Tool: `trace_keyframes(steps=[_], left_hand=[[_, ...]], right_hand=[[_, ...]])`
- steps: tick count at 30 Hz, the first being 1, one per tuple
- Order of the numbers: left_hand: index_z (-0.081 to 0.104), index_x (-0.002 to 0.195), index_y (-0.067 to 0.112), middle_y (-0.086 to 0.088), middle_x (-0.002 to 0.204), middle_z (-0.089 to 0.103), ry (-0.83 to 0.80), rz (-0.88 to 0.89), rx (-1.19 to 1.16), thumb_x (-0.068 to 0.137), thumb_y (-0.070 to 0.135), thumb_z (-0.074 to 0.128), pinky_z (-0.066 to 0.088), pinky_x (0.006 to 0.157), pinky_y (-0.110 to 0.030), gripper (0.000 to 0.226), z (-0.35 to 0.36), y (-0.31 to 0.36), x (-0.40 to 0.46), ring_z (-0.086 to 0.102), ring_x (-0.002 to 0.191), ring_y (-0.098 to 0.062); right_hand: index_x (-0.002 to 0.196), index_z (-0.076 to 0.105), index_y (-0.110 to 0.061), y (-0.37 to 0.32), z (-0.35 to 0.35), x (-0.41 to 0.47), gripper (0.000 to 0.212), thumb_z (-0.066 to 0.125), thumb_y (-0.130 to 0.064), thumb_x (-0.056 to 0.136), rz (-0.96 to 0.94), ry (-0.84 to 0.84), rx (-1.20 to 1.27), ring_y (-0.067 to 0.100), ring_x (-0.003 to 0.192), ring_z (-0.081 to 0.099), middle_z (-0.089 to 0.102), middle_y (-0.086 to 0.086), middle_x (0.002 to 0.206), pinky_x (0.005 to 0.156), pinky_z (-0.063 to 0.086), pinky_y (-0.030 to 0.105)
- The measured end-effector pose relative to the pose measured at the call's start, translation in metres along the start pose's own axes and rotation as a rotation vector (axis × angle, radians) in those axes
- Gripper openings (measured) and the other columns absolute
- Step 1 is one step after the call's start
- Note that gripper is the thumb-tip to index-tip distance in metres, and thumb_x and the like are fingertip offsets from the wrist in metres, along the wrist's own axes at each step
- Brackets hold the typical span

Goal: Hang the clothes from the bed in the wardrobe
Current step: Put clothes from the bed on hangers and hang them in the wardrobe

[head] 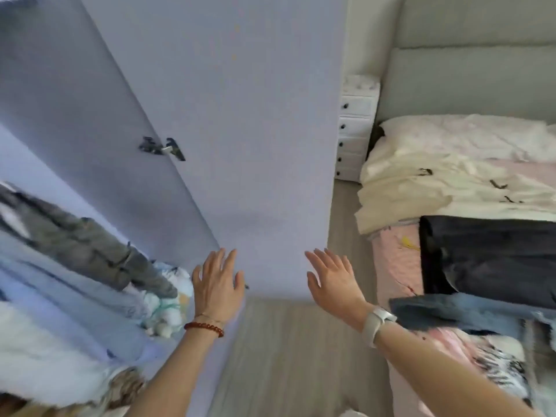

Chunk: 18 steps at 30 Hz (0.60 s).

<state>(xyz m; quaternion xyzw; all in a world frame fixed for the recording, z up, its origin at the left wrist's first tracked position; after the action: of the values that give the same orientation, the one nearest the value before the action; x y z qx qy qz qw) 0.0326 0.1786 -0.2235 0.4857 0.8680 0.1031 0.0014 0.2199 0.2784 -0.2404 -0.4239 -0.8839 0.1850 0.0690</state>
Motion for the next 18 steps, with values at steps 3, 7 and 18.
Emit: trace_keyframes(steps=[3, 7, 18], left_hand=[[0.044, 0.135, 0.015, -0.008, 0.143, 0.039, 0.094, -0.157, 0.011, 0.091, 0.023, 0.05, 0.022, 0.109, -0.045, 0.045, -0.038, -0.068, -0.001, 0.031, 0.135, -0.025], [0.052, 0.128, 0.012, -0.01, 0.136, 0.047, 0.258, -0.315, 0.063, 0.088, 0.018, 0.053, 0.031, 0.1, -0.044, 0.04, -0.102, -0.126, -0.001, 0.042, 0.126, -0.025], [0.065, 0.102, 0.014, -0.003, 0.104, 0.064, 0.72, -0.4, 0.472, 0.082, 0.022, 0.04, 0.032, 0.081, -0.037, 0.033, -0.27, -0.184, -0.008, 0.06, 0.097, -0.025]], right_hand=[[0.144, 0.02, -0.024, -0.075, 0.014, 0.05, 0.049, 0.031, -0.031, 0.096, -0.197, -0.064, 0.005, 0.014, 0.141, 0.011, 0.021, -0.005, 0.151, 0.114, 0.005, 0.041], [0.143, 0.023, -0.023, -0.168, 0.016, 0.1, 0.048, 0.032, -0.03, 0.096, -0.435, -0.083, 0.019, 0.015, 0.139, 0.017, 0.025, -0.003, 0.15, 0.113, 0.01, 0.039], [0.13, 0.048, -0.011, -0.39, -0.023, 0.168, 0.036, 0.039, -0.015, 0.095, -0.833, -0.164, 0.399, 0.027, 0.117, 0.05, 0.052, 0.011, 0.131, 0.096, 0.033, 0.027]])
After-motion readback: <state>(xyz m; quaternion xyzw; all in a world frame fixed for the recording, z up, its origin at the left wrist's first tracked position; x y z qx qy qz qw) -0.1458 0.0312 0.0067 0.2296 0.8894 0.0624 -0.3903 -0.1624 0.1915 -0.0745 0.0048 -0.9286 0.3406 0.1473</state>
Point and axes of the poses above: each hand's wrist, its own x-axis towards the middle knuckle, its own z-axis out of the palm, y = z × x, the point moved 10 cm from there along x, towards the middle knuckle
